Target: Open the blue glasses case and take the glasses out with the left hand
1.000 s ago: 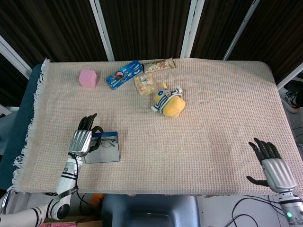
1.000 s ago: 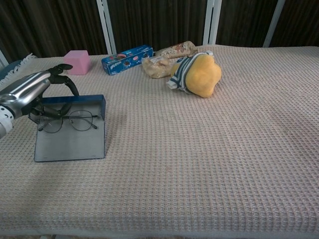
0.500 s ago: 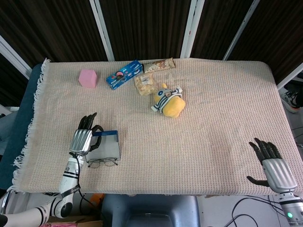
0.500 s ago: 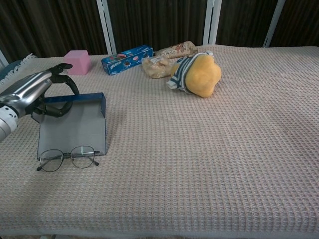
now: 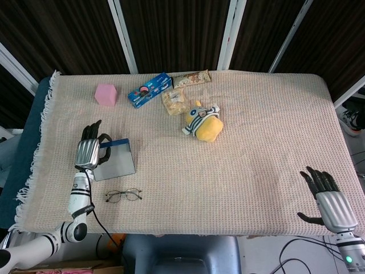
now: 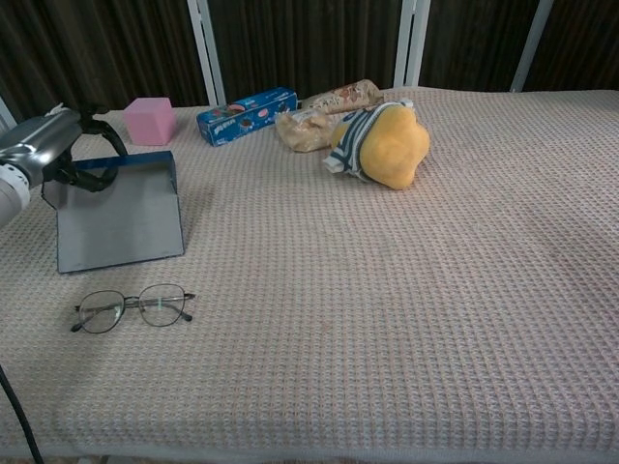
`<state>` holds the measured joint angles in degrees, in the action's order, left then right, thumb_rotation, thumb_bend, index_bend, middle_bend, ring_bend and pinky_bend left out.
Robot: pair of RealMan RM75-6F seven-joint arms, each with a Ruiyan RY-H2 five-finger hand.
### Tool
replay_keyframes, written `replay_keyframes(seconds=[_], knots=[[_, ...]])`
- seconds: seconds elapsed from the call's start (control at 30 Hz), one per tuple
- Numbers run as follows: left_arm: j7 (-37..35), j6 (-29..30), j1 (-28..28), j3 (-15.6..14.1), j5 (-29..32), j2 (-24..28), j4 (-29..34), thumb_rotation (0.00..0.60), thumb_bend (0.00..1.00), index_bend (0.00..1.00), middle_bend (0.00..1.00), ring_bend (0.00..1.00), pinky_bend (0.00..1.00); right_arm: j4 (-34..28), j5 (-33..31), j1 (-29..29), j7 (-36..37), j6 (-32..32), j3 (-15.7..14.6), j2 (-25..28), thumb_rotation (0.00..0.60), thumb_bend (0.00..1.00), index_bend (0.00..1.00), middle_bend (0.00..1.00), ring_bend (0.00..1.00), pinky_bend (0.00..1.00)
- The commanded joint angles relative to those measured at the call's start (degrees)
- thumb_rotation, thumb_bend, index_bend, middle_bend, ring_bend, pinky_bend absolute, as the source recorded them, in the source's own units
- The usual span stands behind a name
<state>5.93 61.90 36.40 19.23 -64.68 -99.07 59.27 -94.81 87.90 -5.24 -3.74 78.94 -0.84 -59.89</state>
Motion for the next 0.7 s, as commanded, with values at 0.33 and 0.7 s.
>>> replay_keyframes(seconds=[0.33,0.7], knots=[[3.0,-14.4,2.3,0.2,9.0,1.5,-5.0,0.600,0.44,0.00,0.00,0.00,0.00,-0.1,-0.2,-0.1,-0.1,-0.2,0.1,-0.1,0.600,0.19,0.00,0.00,0.00,0.00],[-1.1,5.0,-9.0,-8.5,-8.8,17.8,22.8,0.600,0.44,0.00,0.00,0.00,0.00,0.0,-0.7,-0.2,-0.5,-0.4,0.3,-0.3,0.600,0.19,0.00,0.00,0.00,0.00]])
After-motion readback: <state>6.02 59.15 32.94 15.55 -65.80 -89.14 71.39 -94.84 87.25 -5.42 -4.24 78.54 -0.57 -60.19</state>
